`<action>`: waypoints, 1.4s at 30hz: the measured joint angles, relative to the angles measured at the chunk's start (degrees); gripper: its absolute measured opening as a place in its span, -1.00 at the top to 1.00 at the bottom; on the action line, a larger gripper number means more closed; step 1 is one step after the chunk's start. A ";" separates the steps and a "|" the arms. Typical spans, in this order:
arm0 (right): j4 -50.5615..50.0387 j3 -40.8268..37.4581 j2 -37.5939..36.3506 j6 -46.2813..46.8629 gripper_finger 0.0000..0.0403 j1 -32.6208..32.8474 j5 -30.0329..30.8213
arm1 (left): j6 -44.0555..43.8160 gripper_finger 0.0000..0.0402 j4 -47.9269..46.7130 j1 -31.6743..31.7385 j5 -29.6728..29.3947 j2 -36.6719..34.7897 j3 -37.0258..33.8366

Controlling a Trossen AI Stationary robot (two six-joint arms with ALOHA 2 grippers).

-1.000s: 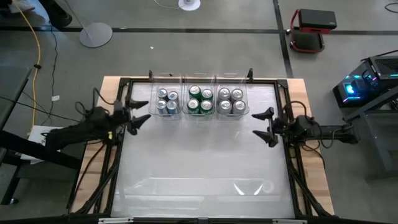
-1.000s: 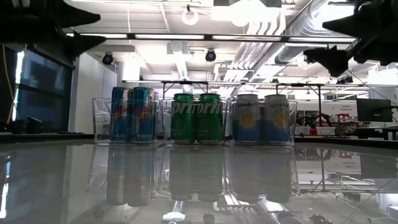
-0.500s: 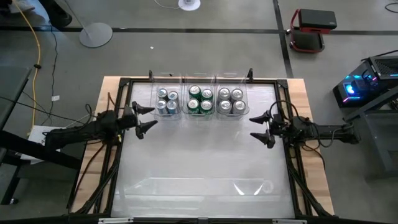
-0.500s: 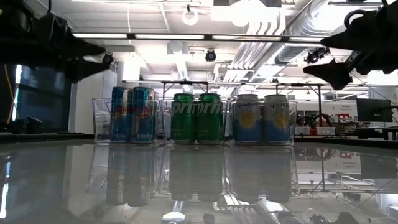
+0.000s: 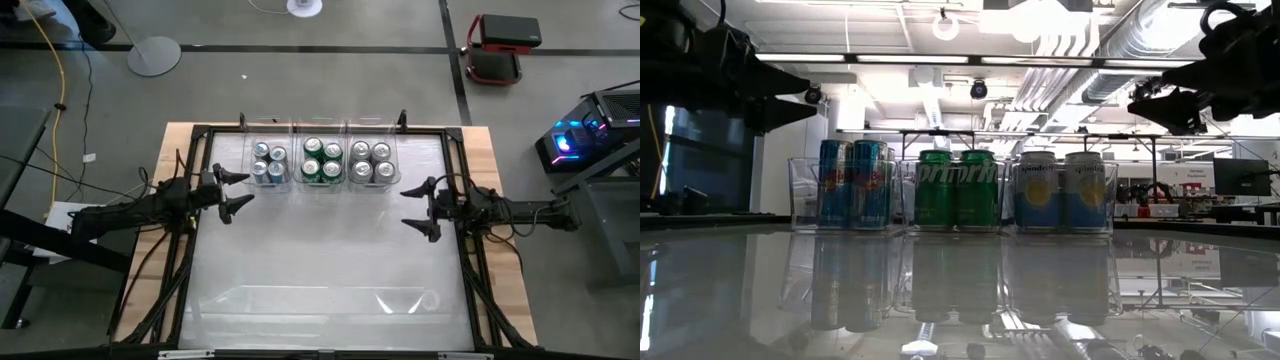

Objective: Sort soda cans
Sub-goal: Return to Home Position

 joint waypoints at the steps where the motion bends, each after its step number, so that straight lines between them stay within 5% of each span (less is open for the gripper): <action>1: 0.00 0.00 0.13 -0.54 -0.91 0.00 -0.07 | -0.01 -0.66 -0.01 0.02 0.00 0.00 0.00; 42: 0.02 0.00 0.28 -1.95 -0.91 0.00 -0.08 | -1.03 -0.66 1.28 -9.68 -1.95 -1.70 0.66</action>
